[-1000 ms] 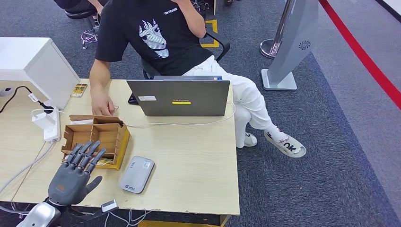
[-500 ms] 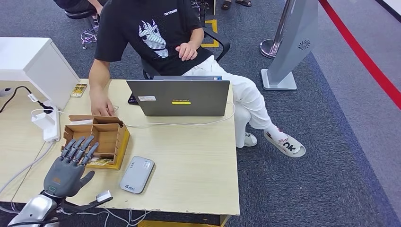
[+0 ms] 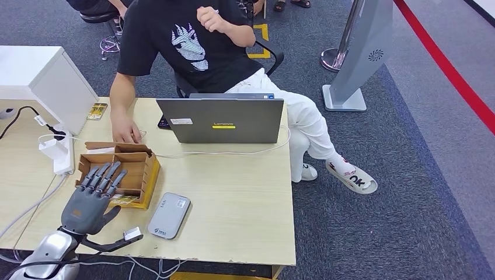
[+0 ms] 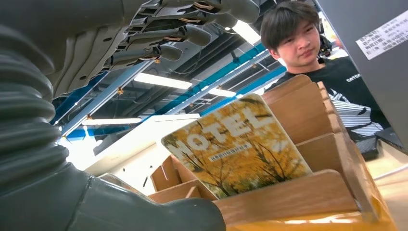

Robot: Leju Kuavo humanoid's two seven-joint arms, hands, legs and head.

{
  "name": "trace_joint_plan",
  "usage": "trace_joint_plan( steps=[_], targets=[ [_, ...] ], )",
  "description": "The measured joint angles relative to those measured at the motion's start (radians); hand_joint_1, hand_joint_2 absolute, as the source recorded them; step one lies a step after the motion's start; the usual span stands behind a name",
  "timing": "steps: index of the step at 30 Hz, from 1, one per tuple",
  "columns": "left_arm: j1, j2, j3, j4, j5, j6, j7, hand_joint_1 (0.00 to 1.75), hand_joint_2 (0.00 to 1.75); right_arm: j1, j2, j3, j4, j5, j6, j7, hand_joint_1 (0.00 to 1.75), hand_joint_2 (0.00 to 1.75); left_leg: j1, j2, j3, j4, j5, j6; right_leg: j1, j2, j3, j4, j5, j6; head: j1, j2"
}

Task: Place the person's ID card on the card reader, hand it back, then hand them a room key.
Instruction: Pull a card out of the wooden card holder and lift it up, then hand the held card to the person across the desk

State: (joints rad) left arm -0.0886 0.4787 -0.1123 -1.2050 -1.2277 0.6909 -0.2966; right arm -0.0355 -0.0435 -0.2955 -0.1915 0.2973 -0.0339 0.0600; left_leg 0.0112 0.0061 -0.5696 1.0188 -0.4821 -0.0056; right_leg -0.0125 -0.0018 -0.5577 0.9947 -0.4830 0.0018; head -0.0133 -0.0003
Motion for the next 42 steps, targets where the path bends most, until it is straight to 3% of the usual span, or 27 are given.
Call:
trace_joint_plan(
  steps=[3,7,8,22,42],
  targets=[
    [-0.004,0.0,-0.014,0.011,0.01,-0.001,0.002,0.0,1.75,0.0,0.0,0.0,0.0,0.004,0.0,-0.002,0.0,1.75,0.0,0.0,0.0,0.0,0.0,0.0,0.0,0.0,0.0,0.0,0.0,0.0,0.0,0.0],
    [-0.003,0.001,-0.032,0.016,0.038,-0.013,0.004,1.69,1.75,0.0,0.0,-0.004,0.0,0.01,0.001,-0.003,0.0,1.75,0.0,0.0,0.0,0.0,0.0,0.0,0.0,0.0,0.0,0.0,0.0,0.0,0.0,0.0],
    [-0.003,0.001,-0.036,0.017,0.043,-0.018,0.003,1.75,1.75,0.0,0.0,-0.006,0.0,0.011,0.001,-0.003,0.0,1.75,0.0,0.0,0.0,0.0,0.0,0.0,0.0,0.0,0.0,0.0,0.0,0.0,0.0,0.0],
    [-0.026,0.016,-0.052,0.023,0.076,-0.027,-0.016,1.75,1.75,0.0,0.0,-0.014,0.0,0.029,0.002,-0.002,0.0,1.75,0.0,0.0,0.0,0.0,0.0,0.0,0.0,0.0,0.0,0.0,0.0,0.0,0.0,0.0],
    [-0.244,0.086,-0.054,-0.089,0.159,-0.115,0.004,1.71,1.75,-0.002,0.0,-0.026,0.0,0.054,0.016,0.0,0.0,1.75,0.0,0.0,0.0,0.0,0.001,0.0,0.0,0.0,0.0,0.0,0.002,-0.002,0.0,0.0]
  ],
)
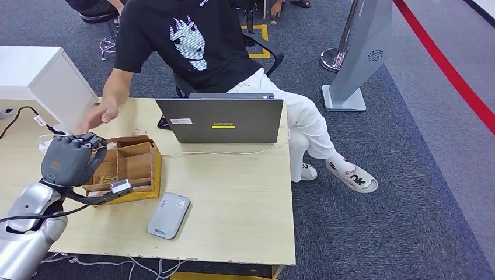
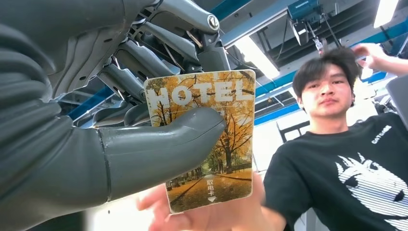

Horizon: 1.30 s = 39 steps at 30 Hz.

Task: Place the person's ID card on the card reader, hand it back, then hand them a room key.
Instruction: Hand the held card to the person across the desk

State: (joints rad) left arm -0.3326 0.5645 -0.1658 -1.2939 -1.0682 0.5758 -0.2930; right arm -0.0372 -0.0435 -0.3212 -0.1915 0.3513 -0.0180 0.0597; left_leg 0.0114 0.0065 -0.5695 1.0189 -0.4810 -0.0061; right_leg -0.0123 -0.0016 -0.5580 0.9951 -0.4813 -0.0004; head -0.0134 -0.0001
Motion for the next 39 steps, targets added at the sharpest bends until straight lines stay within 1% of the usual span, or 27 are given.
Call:
trace_joint_plan(
  steps=[1,3,5,8,18,22,23,24,25,26,27,28,29,31,33,35,36,37,39],
  targets=[
    [-0.002,0.002,0.0,0.0,0.001,-0.001,0.0,1.68,1.75,0.0,0.0,0.0,0.0,0.001,0.0,0.0,0.0,1.75,0.0,0.0,0.0,0.0,0.0,0.0,0.0,0.0,0.0,0.0,0.0,0.0,0.0,0.0],
    [-0.003,0.005,0.001,0.0,0.001,-0.001,-0.001,0.84,1.75,0.0,0.0,0.0,0.0,0.003,0.0,0.0,0.0,1.75,0.0,0.0,0.0,0.0,0.0,0.0,0.0,0.0,0.0,0.0,0.0,0.0,0.0,0.0],
    [-0.003,0.008,0.001,-0.001,0.002,-0.001,-0.004,0.05,1.75,0.0,0.0,0.0,0.0,0.004,0.0,0.0,0.0,1.75,0.0,0.0,0.0,0.0,0.0,0.0,0.0,0.0,0.0,0.0,0.0,0.0,0.0,0.0],
    [0.001,0.011,0.001,-0.002,-0.002,0.005,-0.01,0.0,1.75,-0.001,0.0,0.0,0.0,0.005,0.0,0.0,0.0,1.75,0.0,0.0,0.0,0.0,0.0,0.0,0.0,0.0,0.0,0.0,0.0,0.0,0.0,0.0],
    [0.02,0.011,0.002,-0.002,-0.02,0.028,-0.015,0.0,1.75,-0.001,0.0,-0.003,0.0,0.008,-0.003,0.0,0.0,1.75,0.0,0.0,0.0,0.0,0.0,0.0,0.0,0.0,0.0,0.0,0.0,0.0,0.0,0.0],
    [0.041,0.009,0.015,-0.008,-0.024,0.075,-0.013,0.0,1.75,-0.001,0.0,-0.005,0.0,0.008,-0.003,0.0,0.0,1.75,0.0,0.0,0.0,0.0,0.0,0.0,0.0,0.0,0.0,0.0,0.0,0.0,0.0,0.0],
    [0.051,0.005,0.025,-0.017,-0.022,0.089,-0.025,0.0,1.75,-0.001,0.0,-0.006,0.0,0.009,-0.003,0.0,0.0,1.75,0.0,0.0,0.0,0.0,0.0,0.0,0.0,0.0,0.0,0.0,0.0,0.0,0.0,0.0],
    [0.065,-0.009,0.042,-0.034,-0.015,0.099,-0.057,0.0,1.75,-0.001,0.0,-0.007,0.0,0.01,-0.004,0.0,0.0,1.75,0.0,0.0,0.0,0.0,0.0,0.0,0.0,0.0,0.0,0.0,0.0,0.0,0.0,0.0],
    [0.081,-0.033,0.072,-0.06,-0.001,0.105,-0.112,0.0,1.75,-0.001,0.0,-0.007,0.0,0.011,-0.005,0.0,0.0,1.75,0.0,0.0,0.0,0.0,0.0,0.0,0.0,0.0,0.0,0.0,0.0,0.0,0.0,0.0],
    [0.099,-0.069,0.113,-0.093,0.021,0.11,-0.184,0.0,1.75,-0.001,0.001,-0.008,0.0,0.012,-0.007,0.0,0.0,1.75,0.0,0.0,0.0,0.0,0.0,0.0,0.0,0.0,0.0,0.0,0.0,0.0,0.0,0.0],
    [0.12,-0.119,0.164,-0.137,0.061,0.112,-0.263,0.0,1.75,-0.001,0.002,-0.008,0.0,0.013,-0.01,0.0,0.0,1.75,-0.001,0.0,0.0,0.0,0.0,0.0,0.0,0.0,0.0,-0.001,0.0,0.0,0.0,0.0],
    [0.144,-0.174,0.217,-0.186,0.124,0.114,-0.325,0.0,1.75,-0.002,0.003,-0.01,0.0,0.014,-0.013,0.0,0.0,1.75,-0.001,0.002,0.0,0.0,-0.001,0.0,0.0,0.001,0.0,-0.001,0.0,0.0,0.001,0.0],
    [0.169,-0.23,0.266,-0.239,0.204,0.116,-0.366,0.0,1.75,-0.002,0.004,-0.012,0.0,0.015,-0.017,0.0,0.0,1.75,-0.001,0.004,0.0,0.0,-0.001,0.001,-0.001,0.003,0.0,-0.001,0.0,0.001,0.002,0.0],
    [0.224,-0.337,0.349,-0.345,0.41,0.119,-0.395,0.0,1.75,0.001,0.008,-0.019,0.0,0.014,-0.023,-0.001,0.0,1.75,-0.002,0.007,0.0,0.0,-0.003,0.002,-0.001,0.006,0.0,-0.001,0.0,0.001,0.003,0.0],
    [0.28,-0.425,0.418,-0.434,0.634,0.122,-0.402,0.0,1.75,0.006,0.012,-0.027,0.0,0.009,-0.031,-0.001,0.0,1.75,-0.002,0.008,0.001,0.0,-0.004,0.003,-0.001,0.006,0.0,-0.002,0.0,0.002,0.002,0.0],
    [0.337,-0.489,0.482,-0.493,0.864,0.115,-0.405,0.0,1.75,0.008,0.016,-0.036,0.0,0.005,-0.04,-0.002,0.0,1.75,-0.001,0.007,0.001,0.0,-0.004,0.003,-0.001,0.006,0.0,-0.002,-0.001,0.002,0.002,0.0],
    [0.363,-0.516,0.516,-0.509,0.967,0.097,-0.406,0.0,1.75,0.008,0.017,-0.041,0.0,0.003,-0.043,-0.004,0.0,1.75,-0.001,0.007,0.0,0.0,-0.004,0.003,-0.001,0.005,0.0,-0.002,-0.001,0.002,0.002,0.0],
    [0.385,-0.54,0.555,-0.514,1.055,0.062,-0.407,0.0,1.75,0.009,0.018,-0.046,0.0,0.002,-0.046,-0.005,0.0,1.75,-0.001,0.006,0.0,0.0,-0.004,0.003,-0.001,0.005,0.0,-0.002,-0.002,0.002,0.002,0.0],
    [0.409,-0.582,0.664,-0.484,1.194,-0.055,-0.406,0.0,1.75,0.01,0.021,-0.057,0.0,0.001,-0.05,-0.008,0.0,1.75,0.0,0.005,0.0,0.0,-0.004,0.003,0.0,0.004,0.0,-0.001,-0.003,0.002,0.002,0.0]
  ],
)
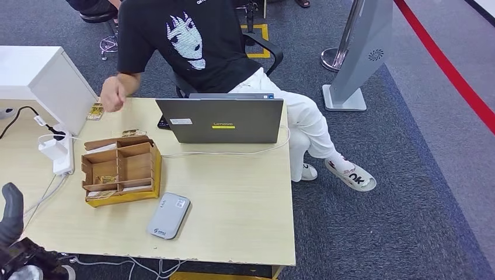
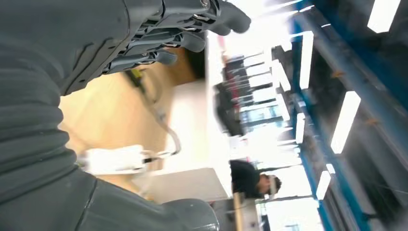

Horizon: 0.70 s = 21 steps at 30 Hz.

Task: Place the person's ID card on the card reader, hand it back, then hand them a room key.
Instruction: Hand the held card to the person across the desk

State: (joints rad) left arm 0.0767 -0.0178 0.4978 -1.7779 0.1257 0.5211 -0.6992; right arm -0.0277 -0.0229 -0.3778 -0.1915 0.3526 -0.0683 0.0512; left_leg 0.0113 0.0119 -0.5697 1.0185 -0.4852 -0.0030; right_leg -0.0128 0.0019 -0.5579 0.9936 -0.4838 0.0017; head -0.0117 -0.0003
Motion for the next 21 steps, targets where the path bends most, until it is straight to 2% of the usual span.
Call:
trace_joint_plan(
  steps=[3,4,5,7,8,9,12,15,17,18,20,21],
  targets=[
    [-0.008,-0.025,0.216,0.148,0.121,-0.187,0.016,0.0,1.75,0.0,0.001,-0.012,0.0,0.009,0.005,-0.005,0.0,1.75,0.0,0.002,0.001,-0.001,0.0,-0.001,0.0,0.002,0.0,0.001,0.0,-0.001,-0.001,0.0],
    [-0.016,-0.025,0.291,0.222,0.146,-0.234,0.032,0.44,1.75,0.001,0.001,-0.015,0.0,0.015,0.009,-0.006,0.01,1.75,0.0,0.003,0.002,-0.001,0.0,-0.001,0.0,0.002,0.0,0.001,0.0,-0.001,-0.002,0.0],
    [-0.026,-0.019,0.361,0.308,0.167,-0.274,0.049,0.87,1.75,0.002,0.002,-0.017,0.0,0.023,0.013,-0.005,0.22,1.75,0.0,0.003,0.002,-0.001,0.0,-0.001,0.0,0.003,0.0,0.001,-0.001,-0.001,-0.002,0.0],
    [-0.052,0.009,0.478,0.512,0.202,-0.327,0.083,1.75,1.75,0.001,0.002,-0.019,0.0,0.038,0.028,-0.004,1.1,1.75,0.0,0.003,0.002,-0.001,0.0,-0.002,0.0,0.003,0.0,0.001,-0.001,-0.001,-0.003,0.0],
    [-0.064,0.027,0.525,0.618,0.213,-0.342,0.098,1.75,1.75,0.0,0.002,-0.02,0.0,0.045,0.037,-0.003,1.52,1.75,0.0,0.003,0.003,-0.002,0.0,-0.002,0.0,0.003,0.0,0.002,-0.001,-0.002,-0.003,0.0],
    [-0.074,0.045,0.566,0.724,0.221,-0.35,0.112,1.75,1.75,-0.001,0.002,-0.02,0.0,0.05,0.048,-0.003,1.75,1.75,0.0,0.002,0.002,-0.002,0.0,-0.002,0.0,0.002,0.0,0.002,-0.001,-0.002,-0.003,0.0],
    [-0.096,0.088,0.647,1.003,0.212,-0.317,0.13,1.75,1.75,-0.004,0.001,-0.022,0.0,0.06,0.068,-0.003,1.75,1.75,0.0,0.0,0.002,-0.001,0.0,-0.002,0.0,0.0,0.0,0.001,-0.001,-0.002,-0.002,0.0],
    [-0.109,0.113,0.672,1.186,0.155,-0.199,0.165,1.75,1.75,-0.007,0.001,-0.025,0.0,0.065,0.073,-0.004,1.75,1.75,-0.001,-0.002,0.001,-0.001,0.0,-0.002,0.0,-0.002,0.001,0.0,-0.001,-0.001,-0.002,0.0],
    [-0.118,0.119,0.672,1.272,0.099,-0.115,0.225,1.75,1.75,-0.007,0.001,-0.027,0.0,0.067,0.078,-0.006,1.75,1.75,-0.001,-0.003,0.001,-0.001,0.0,-0.001,0.0,-0.003,0.001,0.0,-0.001,-0.001,-0.002,0.0],
    [-0.122,0.12,0.671,1.307,0.07,-0.087,0.263,1.33,1.75,-0.007,0.001,-0.03,0.0,0.069,0.081,-0.007,1.64,1.75,-0.001,-0.004,0.001,0.0,0.0,-0.001,0.0,-0.003,0.001,0.0,-0.001,-0.001,-0.002,0.0],
    [-0.126,0.119,0.66,1.368,0.014,-0.093,0.364,0.45,1.75,-0.007,0.001,-0.034,0.0,0.075,0.087,-0.01,0.77,1.75,-0.001,-0.004,0.001,0.0,0.0,-0.001,-0.001,-0.003,0.001,0.0,-0.001,-0.001,-0.002,0.0],
    [-0.127,0.118,0.65,1.395,-0.008,-0.131,0.425,0.02,1.75,-0.007,0.001,-0.036,0.0,0.081,0.089,-0.01,0.34,1.75,-0.001,-0.004,0.001,0.0,0.0,-0.001,-0.001,-0.003,0.001,0.0,0.0,-0.001,-0.002,0.0]
  ],
)
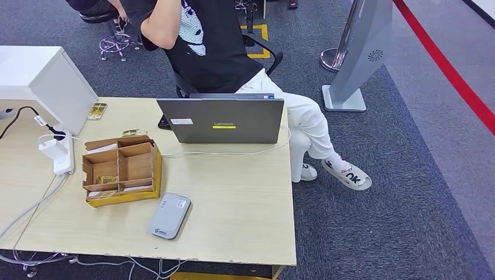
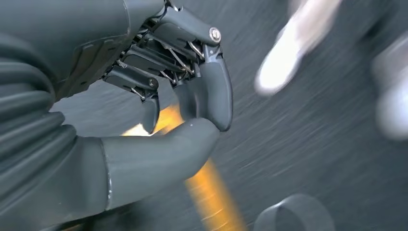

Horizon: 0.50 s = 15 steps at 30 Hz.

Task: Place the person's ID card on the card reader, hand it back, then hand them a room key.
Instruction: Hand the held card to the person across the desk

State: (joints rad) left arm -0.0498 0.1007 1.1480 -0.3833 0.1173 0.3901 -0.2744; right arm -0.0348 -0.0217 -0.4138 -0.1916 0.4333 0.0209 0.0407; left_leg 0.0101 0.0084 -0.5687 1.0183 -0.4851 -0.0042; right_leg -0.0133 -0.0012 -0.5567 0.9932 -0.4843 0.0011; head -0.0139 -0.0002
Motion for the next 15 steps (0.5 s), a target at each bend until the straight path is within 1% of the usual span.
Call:
trace_joint_plan(
  steps=[1,3,5,15],
  targets=[
    [0.0,-0.002,-0.014,0.023,-0.022,-0.055,0.066,0.0,1.75,0.0,0.0,-0.001,0.0,0.008,0.004,0.0,0.0,1.75,0.0,0.0,0.0,0.0,0.0,0.0,0.0,0.0,0.0,0.0,0.0,0.0,0.0,0.0],
    [0.002,-0.009,-0.052,0.058,-0.065,-0.164,0.177,0.0,1.75,0.001,-0.001,0.0,-0.001,0.027,0.018,-0.001,0.0,1.75,0.0,0.0,0.0,0.0,0.0,0.0,0.0,0.0,0.0,0.0,0.0,0.0,0.0,0.0],
    [0.008,-0.021,-0.112,0.078,-0.097,-0.22,0.23,0.0,1.75,0.005,-0.002,0.013,-0.004,0.033,0.03,-0.003,0.0,1.75,0.001,0.0,0.001,0.0,0.0,0.0,0.0,0.0,0.001,0.0,0.0,0.0,0.0,0.0],
    [0.069,-0.05,-0.462,0.089,-0.111,-0.283,0.255,0.0,1.75,0.058,-0.002,0.132,-0.055,-0.109,0.016,-0.017,0.0,1.75,0.001,0.0,0.001,0.0,0.0,0.0,0.0,0.0,0.0,0.0,-0.001,0.0,0.0,0.0]
  ],
)
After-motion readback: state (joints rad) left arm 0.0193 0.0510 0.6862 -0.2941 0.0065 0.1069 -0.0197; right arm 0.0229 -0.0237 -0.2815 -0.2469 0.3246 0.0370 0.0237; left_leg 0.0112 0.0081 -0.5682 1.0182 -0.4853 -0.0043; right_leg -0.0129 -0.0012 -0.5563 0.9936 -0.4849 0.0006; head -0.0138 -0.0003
